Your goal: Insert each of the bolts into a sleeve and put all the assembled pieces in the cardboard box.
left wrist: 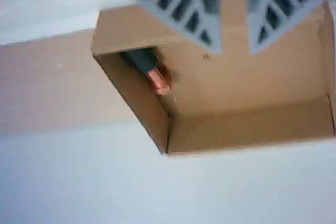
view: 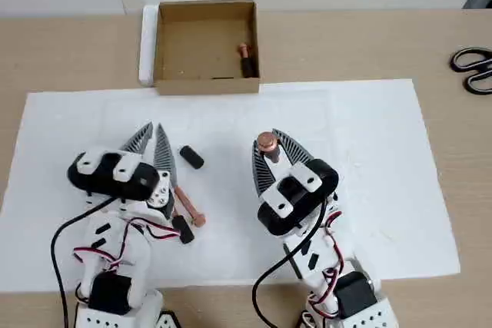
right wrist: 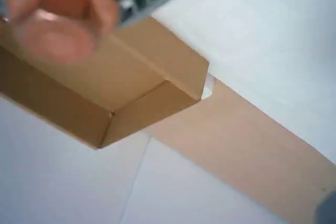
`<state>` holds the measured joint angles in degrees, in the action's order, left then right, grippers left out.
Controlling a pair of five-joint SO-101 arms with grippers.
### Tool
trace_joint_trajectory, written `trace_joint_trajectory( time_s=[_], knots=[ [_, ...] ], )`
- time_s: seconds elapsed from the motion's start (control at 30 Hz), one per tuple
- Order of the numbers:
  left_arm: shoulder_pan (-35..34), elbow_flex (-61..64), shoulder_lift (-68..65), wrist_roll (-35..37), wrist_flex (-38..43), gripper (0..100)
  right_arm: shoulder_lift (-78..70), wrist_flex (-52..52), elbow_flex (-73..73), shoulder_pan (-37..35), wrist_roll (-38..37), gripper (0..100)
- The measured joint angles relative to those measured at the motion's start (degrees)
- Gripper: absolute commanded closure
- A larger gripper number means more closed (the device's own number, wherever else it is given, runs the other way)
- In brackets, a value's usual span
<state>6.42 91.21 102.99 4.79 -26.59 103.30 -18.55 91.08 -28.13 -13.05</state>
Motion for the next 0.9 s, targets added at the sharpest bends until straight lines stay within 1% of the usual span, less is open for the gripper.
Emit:
trace_joint_trajectory(
  time_s=[0.13,0.2,0.33,0.47,0.6,0.73,0.9],
  knots=[
    [0.0,4.6,0.4,0.9,0.4,99,0.0,0.0,0.0,3.5,0.0,99.5],
    [0.0,4.8,0.4,1.1,0.4,99,0.0,-0.4,-0.1,5.4,0.0,99.5],
    [-2.2,5.4,0.4,1.1,0.2,99,-2.1,-6.9,-3.5,7.5,0.0,99.5],
    [-8.9,5.4,0.4,1.2,-3.9,99,-7.6,-12.9,-10.1,7.4,1.2,99.5],
    [-13.8,5.4,0.4,1.3,-8.6,99,-14.8,-13.4,-18.5,7.6,5.5,99.5],
    [-14.4,5.4,0.4,1.4,-14.4,99,-22.3,-13.4,-22.4,7.6,8.5,99.5],
    [-14.5,5.4,0.4,1.3,-17.9,99,-28.8,-13.3,-26.8,7.6,12.5,99.5]
  ],
)
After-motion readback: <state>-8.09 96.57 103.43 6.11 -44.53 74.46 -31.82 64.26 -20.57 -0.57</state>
